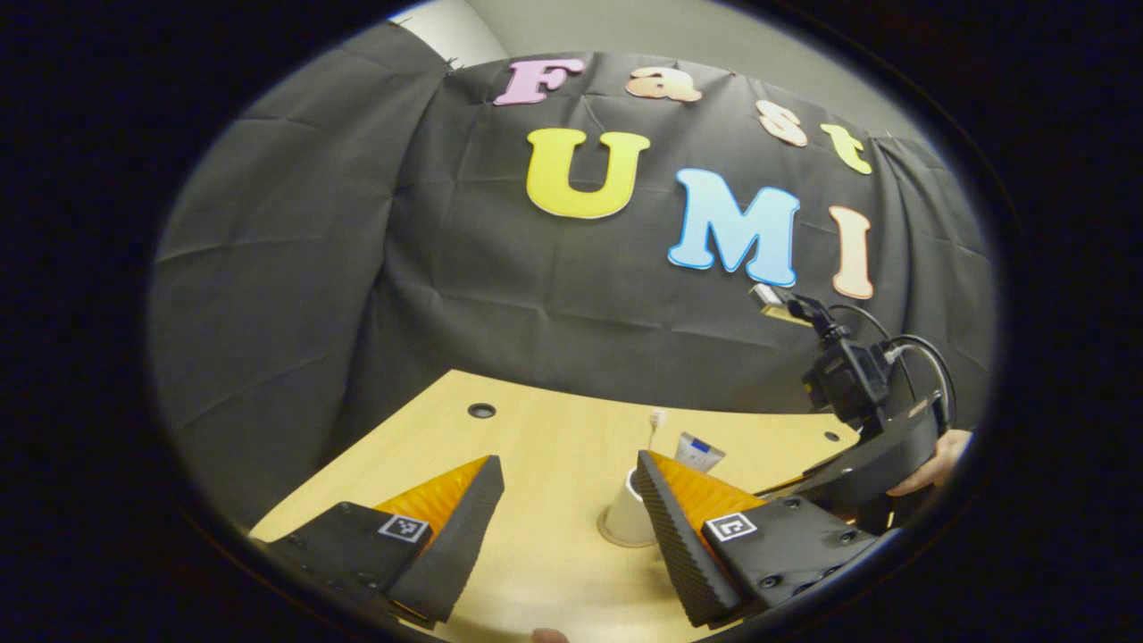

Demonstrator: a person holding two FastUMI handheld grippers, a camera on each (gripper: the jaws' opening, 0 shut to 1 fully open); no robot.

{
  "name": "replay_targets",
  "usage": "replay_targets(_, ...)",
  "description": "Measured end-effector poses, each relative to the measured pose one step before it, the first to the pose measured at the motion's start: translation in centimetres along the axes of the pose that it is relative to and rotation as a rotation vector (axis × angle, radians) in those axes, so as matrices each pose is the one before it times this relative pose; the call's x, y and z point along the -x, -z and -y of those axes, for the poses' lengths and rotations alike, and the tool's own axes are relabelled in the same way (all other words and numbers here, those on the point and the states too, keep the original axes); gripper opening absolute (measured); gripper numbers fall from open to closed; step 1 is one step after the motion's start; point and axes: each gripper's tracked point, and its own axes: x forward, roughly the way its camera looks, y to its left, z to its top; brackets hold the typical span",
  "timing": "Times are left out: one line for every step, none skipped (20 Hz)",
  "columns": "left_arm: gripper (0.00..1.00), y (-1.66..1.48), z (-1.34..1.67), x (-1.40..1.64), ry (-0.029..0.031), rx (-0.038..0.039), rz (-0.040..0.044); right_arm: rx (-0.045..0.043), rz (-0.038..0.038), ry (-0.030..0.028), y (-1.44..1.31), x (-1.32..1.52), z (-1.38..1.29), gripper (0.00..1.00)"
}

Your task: Put the toothbrush and toothpaste on the desktop into the cup, then pick up the cup and place it on the coaster on the desktop.

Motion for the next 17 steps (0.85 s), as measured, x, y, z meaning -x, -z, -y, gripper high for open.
replay_targets(0.96, -0.481, 0.566, -0.079, 0.00654, -0.00701, 0.00693, -0.01094, 0.03946, 0.01064, -0.392, 1.16, 0.707, 0.82)
replay_targets(0.96, -0.427, 0.593, 0.099, 0.00768, -0.00382, 0.0066, -0.01125, 0.04713, 0.01222, -0.376, 1.155, 0.654, 0.82)
replay_targets(0.96, -0.546, 0.599, 0.075, 0.00738, -0.00067, 0.00634, -0.00905, 0.05822, 0.01533, -0.645, 1.219, 0.688, 0.82)
replay_targets(0.96, -0.522, 0.53, 0.068, 0.00764, -0.00059, 0.00626, -0.0049, 0.06555, 0.02307, -0.687, 1.271, 0.853, 0.82)
replay_targets(0.96, -0.544, 0.496, 0.124, 0.00375, -0.00334, 0.00972, -0.00474, 0.07077, 0.02518, -0.954, 1.229, 0.878, 0.82)
replay_targets(0.96, -0.571, 0.597, 0.066, 0.00486, -0.00629, 0.01129, -0.00402, 0.06695, 0.02132, -0.963, 1.344, 0.842, 0.82)
replay_targets(0.96, -0.511, 0.515, 0.19, 0.005, -0.00743, 0.01081, -0.00209, 0.06294, 0.01981, -1.029, 1.234, 0.77, 0.82)
replay_targets(0.96, -0.601, 0.676, 0.113, 0.00943, -0.0056, 0.00983, 0.00064, 0.06113, 0.01727, -0.893, 1.029, 0.47, 0.81)
replay_targets(0.96, -0.529, 0.664, 0.201, 0.00774, -0.00232, 0.00564, 0.00192, 0.06576, 0.01767, -1.149, 0.935, 0.586, 0.82)
replay_targets(0.99, -0.674, 0.655, 0.093, 0.00913, -0.0016, 0.01116, 0.00618, 0.06164, 0.01237, -1.03, 0.924, 0.51, 0.82)
replay_targets(0.99, -0.757, 0.718, 0.158, 0.00915, -0.00383, 0.01493, 0.00897, 0.06077, 0.01233, -1.202, 0.947, 0.488, 0.82)
replay_targets(0.96, -0.654, 0.698, 0.147, 0.01033, -0.00637, 0.01491, 0.0102, 0.05236, 0.00699, -0.968, 0.696, 0.101, 0.82)
replay_targets(0.99, -0.643, 0.652, 0.153, 0.00885, -0.00686, 0.01437, 0.00473, 0.03525, 0.0052, -0.788, 0.543, 0.122, 0.81)
replay_targets(0.96, -0.48, 0.542, 0.155, 0.00806, -0.00677, 0.01266, 0.00323, 0.02235, 0.00408, -0.21, 0.411, -0.032, 0.81)
replay_targets(0.95, -0.262, 0.338, 0.12, 0.00711, -0.00581, 0.00527, 0.00279, 0.02683, 0.00763, -0.471, 0.237, -0.072, 0.81)
replay_targets(0.94, -0.082, 0.377, 0.091, 0.00984, 0.00013, 0.00125, 0.00397, 0.02707, 0.00645, -0.635, 0.403, -0.132, 0.81)
replay_targets(0.93, 0.08, 0.221, 0.167, 0.00426, 0.00536, -0.00436, 0.00448, 0.03039, 0.00567, -0.872, 0.38, -0.028, 0.81)
